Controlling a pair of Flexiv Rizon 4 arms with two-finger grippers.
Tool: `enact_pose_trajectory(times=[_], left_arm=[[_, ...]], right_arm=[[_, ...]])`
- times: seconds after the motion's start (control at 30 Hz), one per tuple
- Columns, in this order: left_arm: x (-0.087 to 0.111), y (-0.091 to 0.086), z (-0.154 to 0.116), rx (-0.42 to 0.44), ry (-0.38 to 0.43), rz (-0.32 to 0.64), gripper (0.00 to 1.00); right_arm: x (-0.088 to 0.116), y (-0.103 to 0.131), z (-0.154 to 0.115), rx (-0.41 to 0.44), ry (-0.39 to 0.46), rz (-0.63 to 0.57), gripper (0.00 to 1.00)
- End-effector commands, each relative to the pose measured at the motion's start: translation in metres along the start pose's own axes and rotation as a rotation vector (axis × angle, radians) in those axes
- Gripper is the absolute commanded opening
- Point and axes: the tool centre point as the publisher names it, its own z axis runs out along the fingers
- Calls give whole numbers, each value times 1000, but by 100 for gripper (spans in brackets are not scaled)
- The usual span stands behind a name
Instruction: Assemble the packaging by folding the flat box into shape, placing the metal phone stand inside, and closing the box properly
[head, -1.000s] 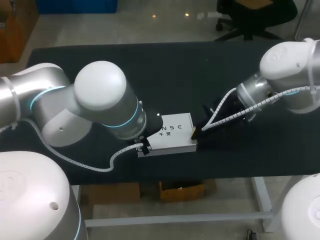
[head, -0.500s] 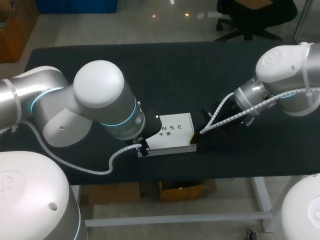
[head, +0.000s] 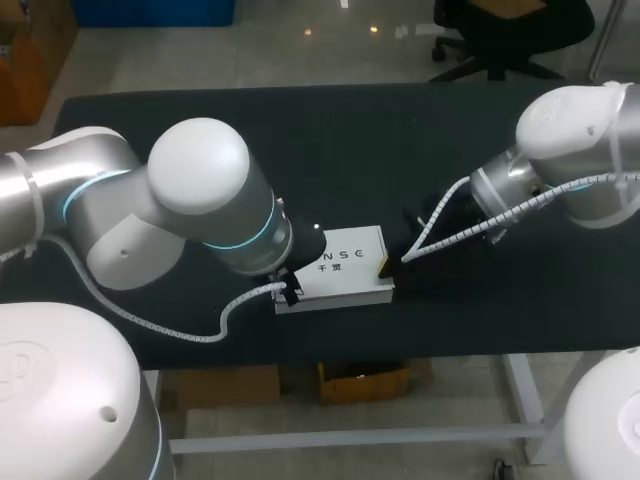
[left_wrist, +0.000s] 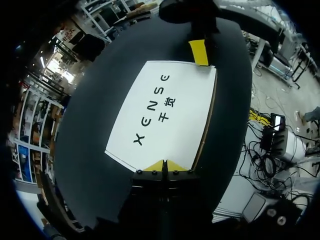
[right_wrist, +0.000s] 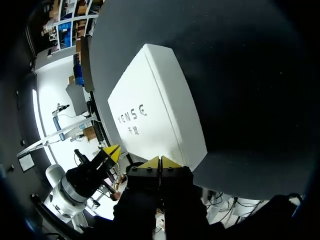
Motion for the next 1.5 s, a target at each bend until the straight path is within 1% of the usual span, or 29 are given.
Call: enact_pose_trajectory(times=[0.03,0.07,0.1,0.13,0.17,0.2,0.23,0.27,0.33,0.47,0.53,0.6,0.63,0.7,0.8,0.83,0.93,0.97,1.0,1.5], left_arm=[[2,-2,-24,-10,-26,-2,44],[1,-3,-28,-12,-27,-3,82],[1,-4,-30,-11,-27,-4,95],[1,-5,-32,-17,-25,-11,100],[1,-6,-35,-22,-17,-20,100],[1,-6,-37,-26,-17,-24,100],[2,-7,-40,-34,-11,-34,100],[2,-7,-41,-38,-5,-40,100],[5,-8,-47,-55,-1,-49,100],[9,-11,-57,-57,31,-65,100],[12,-11,-62,-53,41,-74,100],[16,-11,-65,-61,43,-92,100],[19,-11,-67,-63,45,-96,100],[26,-10,-69,-83,39,-122,100],[32,-6,-73,-92,42,-154,100],[34,-4,-74,-80,48,-160,100],[39,2,-77,-97,45,-195,100],[41,5,-77,-116,44,-200,100],[41,5,-77,-116,44,-200,100],[41,5,-77,-116,44,-200,100]], right_arm=[[16,-14,-23,-48,-8,-36,3],[19,-14,-28,-65,-6,-52,22],[21,-14,-33,-84,-1,-68,30],[23,-14,-37,-101,-5,-80,37],[24,-13,-42,-119,-4,-97,40],[26,-13,-46,-137,-3,-117,62],[27,-12,-51,-154,1,-140,87],[27,-12,-53,-167,-1,-152,100],[30,-11,-64,-205,10,-203,100],[32,-9,-80,-285,3,-298,100],[30,-5,-88,-302,21,-350,100],[30,-4,-94,-326,13,-392,100],[29,-3,-98,-337,23,-413,100],[26,-1,-105,-366,31,-464,100],[23,1,-114,-385,48,-527,100],[22,1,-117,-389,55,-557,100],[20,2,-125,-412,51,-617,100],[18,2,-130,-398,54,-661,100],[17,2,-135,-392,54,-680,100],[17,2,-135,-392,54,-680,100]])
